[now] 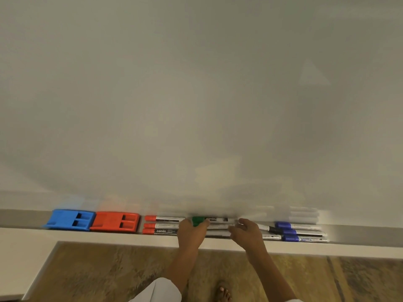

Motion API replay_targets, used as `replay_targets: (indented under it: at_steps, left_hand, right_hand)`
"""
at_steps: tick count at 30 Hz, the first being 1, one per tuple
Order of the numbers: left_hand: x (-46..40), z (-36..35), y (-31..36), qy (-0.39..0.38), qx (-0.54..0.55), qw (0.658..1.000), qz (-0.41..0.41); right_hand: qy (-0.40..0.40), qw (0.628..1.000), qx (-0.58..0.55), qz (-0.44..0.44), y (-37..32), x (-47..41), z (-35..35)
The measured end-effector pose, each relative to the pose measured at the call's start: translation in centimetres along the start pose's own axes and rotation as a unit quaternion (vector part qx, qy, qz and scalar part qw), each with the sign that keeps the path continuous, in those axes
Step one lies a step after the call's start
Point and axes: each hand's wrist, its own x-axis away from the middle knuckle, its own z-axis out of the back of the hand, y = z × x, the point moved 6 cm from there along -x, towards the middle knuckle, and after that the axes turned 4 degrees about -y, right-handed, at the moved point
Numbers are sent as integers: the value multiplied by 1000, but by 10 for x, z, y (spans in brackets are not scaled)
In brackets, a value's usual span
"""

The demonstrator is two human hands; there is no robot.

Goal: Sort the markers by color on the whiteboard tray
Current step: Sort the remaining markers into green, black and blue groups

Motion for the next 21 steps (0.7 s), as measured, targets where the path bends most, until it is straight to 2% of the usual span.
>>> replay_targets:
  at_steps: [6,12,21]
  left_hand:
    - [14,2,1,5,-43,999,-27]
    - [25,4,1,2,-100,994,-47]
    - [27,1,3,-20,-145,987,-59]
  right_hand:
    - [7,994,91,54,1,5,6]
    - [38,966,229,110,2,14,5]
    - [19,946,291,140,3,20,-11]
